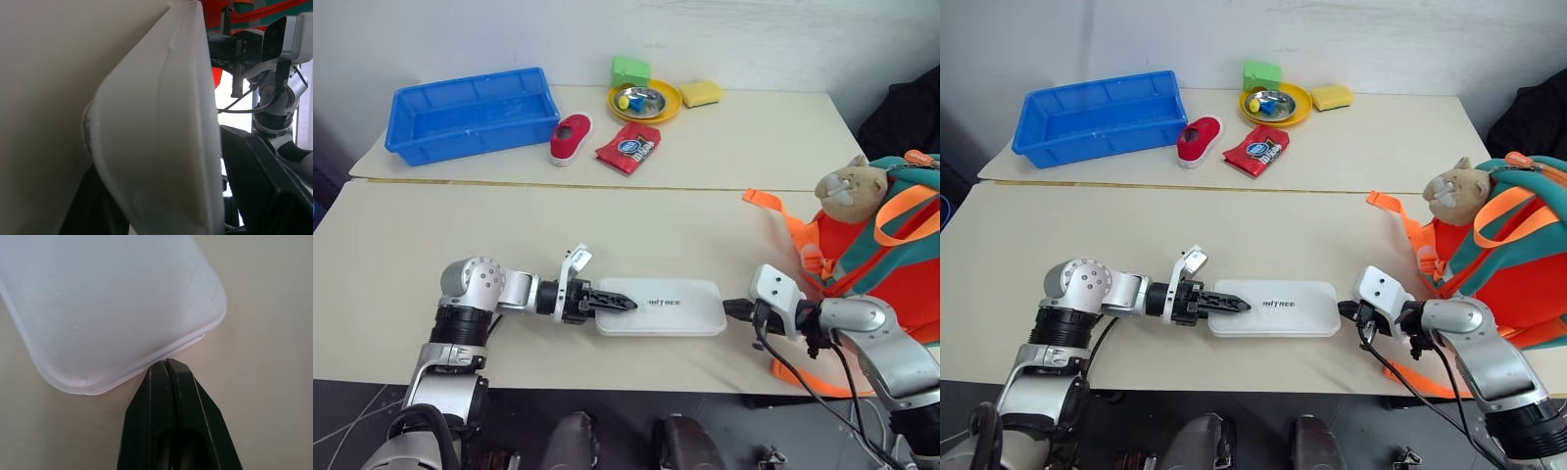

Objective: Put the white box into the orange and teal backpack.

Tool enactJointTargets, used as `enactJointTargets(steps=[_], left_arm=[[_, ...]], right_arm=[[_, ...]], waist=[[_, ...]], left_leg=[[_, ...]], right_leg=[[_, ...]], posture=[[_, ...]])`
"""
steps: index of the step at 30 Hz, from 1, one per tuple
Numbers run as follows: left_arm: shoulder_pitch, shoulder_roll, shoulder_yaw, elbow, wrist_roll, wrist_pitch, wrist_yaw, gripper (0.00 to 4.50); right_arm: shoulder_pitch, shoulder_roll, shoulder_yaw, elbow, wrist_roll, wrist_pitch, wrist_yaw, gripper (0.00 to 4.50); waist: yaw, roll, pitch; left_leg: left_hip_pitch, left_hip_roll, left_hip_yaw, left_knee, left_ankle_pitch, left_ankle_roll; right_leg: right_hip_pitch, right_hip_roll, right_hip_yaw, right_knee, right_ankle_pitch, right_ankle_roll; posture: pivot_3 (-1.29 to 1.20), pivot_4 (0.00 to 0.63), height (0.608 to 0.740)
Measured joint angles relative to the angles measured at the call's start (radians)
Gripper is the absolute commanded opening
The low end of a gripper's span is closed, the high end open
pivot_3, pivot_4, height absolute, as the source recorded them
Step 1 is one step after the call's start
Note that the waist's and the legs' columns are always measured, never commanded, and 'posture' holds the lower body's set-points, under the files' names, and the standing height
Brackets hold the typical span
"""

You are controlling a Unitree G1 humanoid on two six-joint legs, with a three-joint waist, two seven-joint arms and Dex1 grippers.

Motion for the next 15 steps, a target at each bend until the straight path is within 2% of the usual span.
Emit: enactJointTargets(steps=[2,4,7,11,15], left_arm=[[-0.014,0.0,0.005,-0.001,-0.02,0.001,-0.006,1.26],[-0.016,0.003,0.008,0.0,-0.022,0.001,-0.003,1.23],[-0.022,0.021,0.036,0.006,-0.021,0.003,-0.003,1.23],[-0.029,0.111,0.113,0.014,-0.017,-0.01,-0.039,1.23],[-0.033,0.181,0.153,-0.017,-0.027,-0.079,-0.155,1.23]], right_arm=[[0.006,0.006,-0.003,-0.002,-0.002,0.0,-0.015,0.0],[0.019,0.014,-0.013,-0.015,-0.001,0.004,-0.032,0.0],[0.107,0.021,-0.124,-0.112,0.03,0.058,-0.084,0.54],[0.319,0.021,-0.365,-0.287,0.144,0.174,-0.087,1.83],[0.524,0.061,-0.645,-0.456,0.304,0.308,-0.076,3.2]], waist=[[0.0,0.0,0.0],[0.0,0.0,0.0],[0.001,0.0,0.0],[0.003,-0.001,0.0],[0.001,-0.001,0.0]], left_leg=[[0.0,0.0,0.0,0.0,0.0,0.0],[0.0,0.0,0.0,0.0,0.0,0.0],[-0.001,0.0,0.0,-0.001,0.0,-0.001],[-0.004,0.001,-0.001,-0.001,0.001,-0.002],[-0.003,0.001,0.0,-0.002,0.001,-0.002]], right_leg=[[0.0,0.0,0.0,0.0,0.0,0.0],[0.0,0.0,0.0,0.0,0.0,0.0],[-0.002,0.0,0.0,0.0,0.0,0.0],[-0.004,0.002,0.0,0.0,0.0,0.0],[-0.002,0.002,0.0,-0.001,0.0,0.0]], posture=[[0.0,0.15,0.74],[0.0,0.15,0.74],[0.0,0.15,0.74],[0.0,0.15,0.74],[0.0,0.15,0.74]])
